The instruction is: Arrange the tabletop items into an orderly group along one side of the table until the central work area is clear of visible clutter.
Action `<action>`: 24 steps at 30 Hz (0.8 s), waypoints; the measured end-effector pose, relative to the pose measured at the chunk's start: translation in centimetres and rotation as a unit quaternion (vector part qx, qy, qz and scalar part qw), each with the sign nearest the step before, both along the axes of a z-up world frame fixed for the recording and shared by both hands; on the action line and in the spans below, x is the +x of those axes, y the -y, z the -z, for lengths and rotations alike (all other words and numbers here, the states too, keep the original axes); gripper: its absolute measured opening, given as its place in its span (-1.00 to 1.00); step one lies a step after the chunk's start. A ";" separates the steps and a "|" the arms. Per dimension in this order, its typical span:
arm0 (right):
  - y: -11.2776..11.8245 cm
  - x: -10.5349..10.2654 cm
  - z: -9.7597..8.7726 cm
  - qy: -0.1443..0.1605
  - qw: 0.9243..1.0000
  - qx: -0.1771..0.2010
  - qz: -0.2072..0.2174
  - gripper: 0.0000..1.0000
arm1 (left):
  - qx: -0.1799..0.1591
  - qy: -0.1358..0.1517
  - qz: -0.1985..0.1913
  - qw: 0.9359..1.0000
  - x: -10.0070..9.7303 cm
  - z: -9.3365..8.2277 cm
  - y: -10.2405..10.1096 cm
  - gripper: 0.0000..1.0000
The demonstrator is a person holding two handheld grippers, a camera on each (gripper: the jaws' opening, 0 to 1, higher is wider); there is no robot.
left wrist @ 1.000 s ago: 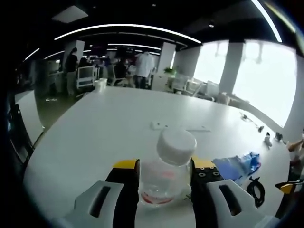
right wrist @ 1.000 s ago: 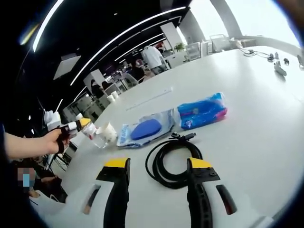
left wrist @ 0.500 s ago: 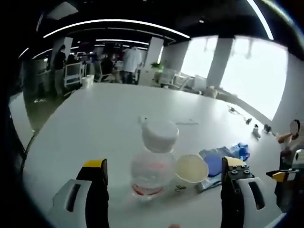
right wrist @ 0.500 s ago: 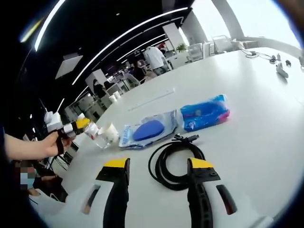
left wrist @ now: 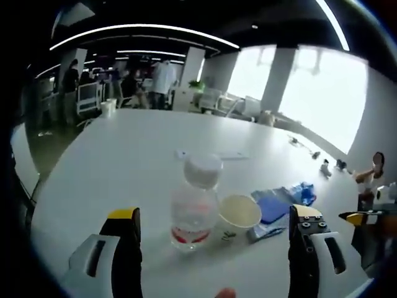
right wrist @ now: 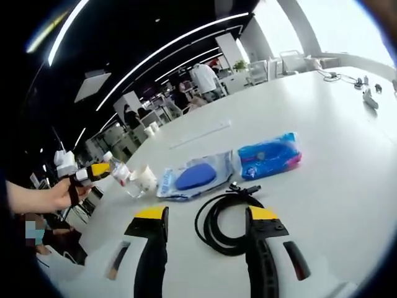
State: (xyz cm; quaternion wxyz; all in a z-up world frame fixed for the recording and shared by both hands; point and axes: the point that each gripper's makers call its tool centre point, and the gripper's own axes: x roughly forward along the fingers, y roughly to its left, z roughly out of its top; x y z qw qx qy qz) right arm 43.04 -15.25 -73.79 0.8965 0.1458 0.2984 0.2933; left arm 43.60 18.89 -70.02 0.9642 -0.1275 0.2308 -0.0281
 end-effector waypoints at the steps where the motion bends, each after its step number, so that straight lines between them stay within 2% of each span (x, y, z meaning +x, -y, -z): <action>1: 0.0 0.0 -0.1 0.001 1.000 0.000 0.000 -0.06 | 0.001 0.000 0.004 1.000 -0.2 -0.1 0.1 0.94; 7: 0.0 0.4 -1.0 0.011 1.000 0.000 -0.002 -0.06 | 0.004 0.004 0.016 1.000 -1.2 -0.6 0.5 0.94; 16: 0.5 0.9 -2.3 0.026 1.000 -0.002 -0.003 -0.05 | -0.020 0.019 0.016 0.999 -2.8 -1.7 1.1 0.93; 24: 1.6 1.4 -3.5 0.038 0.999 0.000 0.006 -0.05 | -0.019 0.020 0.019 0.999 -4.9 -1.5 1.8 0.93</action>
